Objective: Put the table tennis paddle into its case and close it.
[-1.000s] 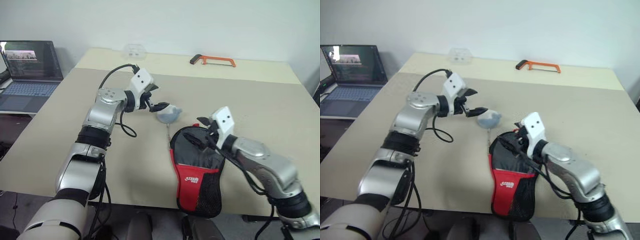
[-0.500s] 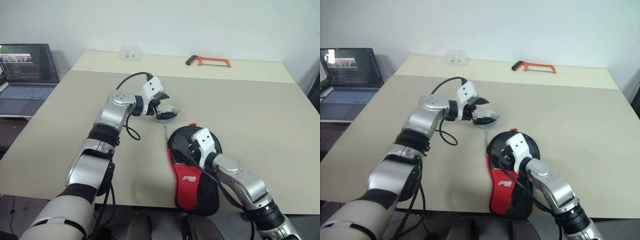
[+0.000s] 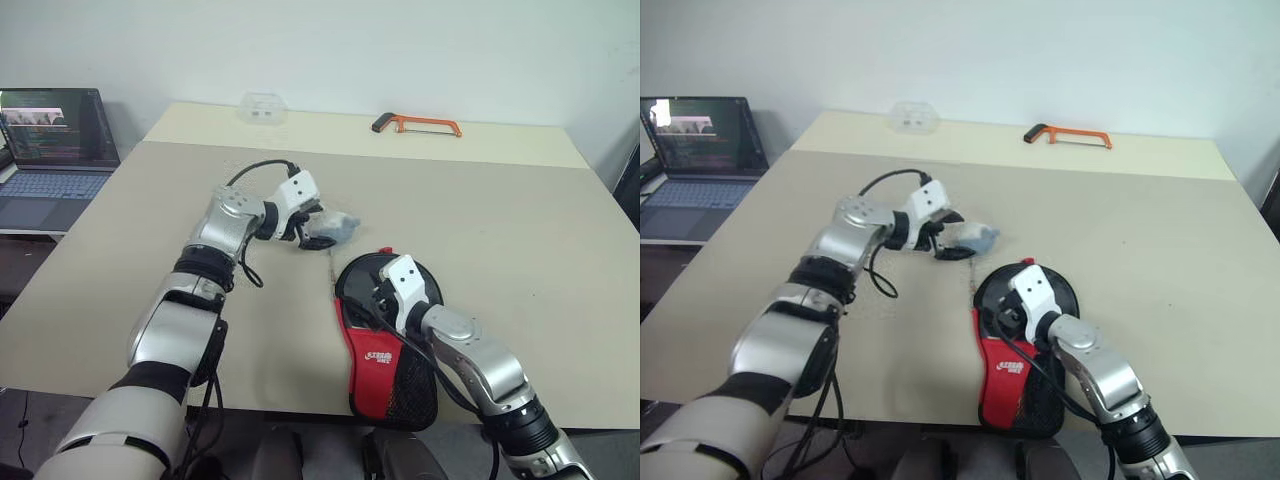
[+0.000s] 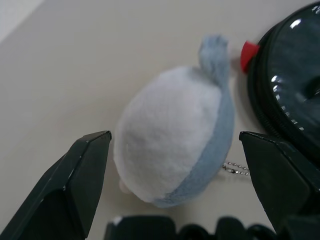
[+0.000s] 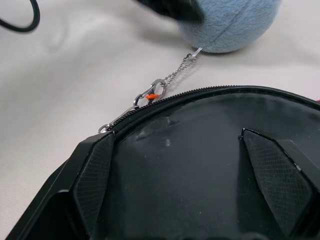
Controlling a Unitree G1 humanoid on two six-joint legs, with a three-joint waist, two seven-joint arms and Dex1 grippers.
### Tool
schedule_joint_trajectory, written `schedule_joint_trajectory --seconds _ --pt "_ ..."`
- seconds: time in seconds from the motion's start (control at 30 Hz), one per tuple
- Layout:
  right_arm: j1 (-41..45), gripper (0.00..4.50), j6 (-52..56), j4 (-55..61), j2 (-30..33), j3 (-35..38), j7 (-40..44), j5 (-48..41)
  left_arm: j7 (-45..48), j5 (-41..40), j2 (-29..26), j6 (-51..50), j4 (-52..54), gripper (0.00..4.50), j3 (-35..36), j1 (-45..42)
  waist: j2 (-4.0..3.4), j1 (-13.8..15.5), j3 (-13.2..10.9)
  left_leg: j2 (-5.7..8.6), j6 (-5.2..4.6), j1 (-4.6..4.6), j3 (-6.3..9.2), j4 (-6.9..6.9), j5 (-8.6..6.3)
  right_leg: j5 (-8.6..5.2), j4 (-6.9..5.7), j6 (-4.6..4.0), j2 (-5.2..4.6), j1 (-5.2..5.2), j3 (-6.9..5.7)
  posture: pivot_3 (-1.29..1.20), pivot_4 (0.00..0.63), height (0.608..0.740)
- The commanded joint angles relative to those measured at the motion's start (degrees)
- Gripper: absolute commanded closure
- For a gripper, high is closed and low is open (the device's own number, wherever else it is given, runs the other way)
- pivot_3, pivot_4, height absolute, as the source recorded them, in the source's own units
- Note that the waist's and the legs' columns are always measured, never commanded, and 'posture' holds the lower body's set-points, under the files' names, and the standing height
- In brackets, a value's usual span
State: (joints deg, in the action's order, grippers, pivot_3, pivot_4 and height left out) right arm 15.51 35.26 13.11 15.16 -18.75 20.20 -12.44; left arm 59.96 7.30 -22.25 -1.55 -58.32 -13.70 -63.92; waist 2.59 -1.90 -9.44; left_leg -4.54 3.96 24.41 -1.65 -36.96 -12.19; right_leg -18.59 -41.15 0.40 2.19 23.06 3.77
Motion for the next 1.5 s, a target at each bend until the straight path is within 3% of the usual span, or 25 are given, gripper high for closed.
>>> schedule_joint_trajectory --seconds 0.03,0.23,0.27,0.33,0.6,0.7,1.17,1.5 --pt "-1.4 0.05 1.92 -3.04 -0.34 -0.76 1.11 0.69 -5.05 3.16 1.38 2.02 -4.88 0.0 -1.22 -3.14 0.01 -0.05 0.01 0.0 0.0 -0.01 -0.01 0.0 0.0 0.0 0.0 0.0 0.0 0.0 0.01 0.0 0.15 0.74" --pt "-2.11 0.05 2.4 -2.62 -0.8 -0.06 1.59 1.18 -15.5 5.85 5.52 0.7 -11.99 0.0 -0.85 -5.85 0.09 0.08 0.11 0.01 0.0 -0.02 0.0 0.01 0.0 0.0 0.0 0.0 0.0 -0.03 0.0 0.0 0.15 0.74" --pt "-2.15 0.01 2.49 -2.66 -0.91 0.06 1.64 1.26 -17.47 4.84 6.59 -0.58 -12.69 0.18 0.54 -6.52 0.09 0.1 0.11 0.01 0.0 -0.06 0.01 0.01 0.0 0.0 0.0 0.0 0.0 -0.08 -0.02 0.0 0.15 0.74" --pt "-2.16 0.0 3.0 -2.74 -1.19 0.3 1.64 1.36 -19.15 4.59 7.74 -1.18 -13.45 0.61 1.25 -7.29 0.1 0.08 0.11 0.01 0.0 -0.24 0.01 0.01 0.0 -0.01 0.03 0.02 -0.02 -0.3 -0.04 0.0 0.15 0.74" --pt "-1.96 0.0 4.09 -2.94 -1.72 0.5 2.77 1.8 -22.71 6.91 9.87 -0.7 -15.37 3.35 0.58 -9.05 0.09 0.07 0.11 0.02 0.0 -0.64 0.03 0.04 -0.01 -0.14 0.1 0.25 -0.01 -0.71 -0.05 0.0 0.15 0.74" --pt "-1.73 0.0 4.4 -3.06 -1.94 0.58 3.25 2.07 -24.51 8.69 10.6 -0.41 -16.14 3.92 -0.37 -10.17 0.09 0.07 0.11 0.02 0.01 -0.65 0.04 0.04 -0.01 -0.14 0.11 0.25 -0.02 -0.72 -0.06 0.0 0.15 0.74" --pt "-1.07 0.0 7.85 -1.4 -1.65 -0.13 4.87 1.93 -41.71 15.44 18.23 1.07 -19.87 3.96 -2.52 -16.32 0.1 -0.05 0.1 0.03 0.01 -0.65 0.03 0.08 -0.01 -0.15 0.15 0.27 -0.01 -0.72 -0.03 0.0 0.15 0.74" --pt "-1.75 0.0 10.28 0.87 -1.99 -0.23 4.64 1.94 -55.48 29.24 25.5 7.02 -21.2 3.96 -13.82 -19.72 0.12 0.09 0.09 0.07 0.03 -0.63 0.03 0.12 -0.02 -0.16 0.22 0.28 -0.03 -0.72 -0.01 0.0 0.15 0.74"
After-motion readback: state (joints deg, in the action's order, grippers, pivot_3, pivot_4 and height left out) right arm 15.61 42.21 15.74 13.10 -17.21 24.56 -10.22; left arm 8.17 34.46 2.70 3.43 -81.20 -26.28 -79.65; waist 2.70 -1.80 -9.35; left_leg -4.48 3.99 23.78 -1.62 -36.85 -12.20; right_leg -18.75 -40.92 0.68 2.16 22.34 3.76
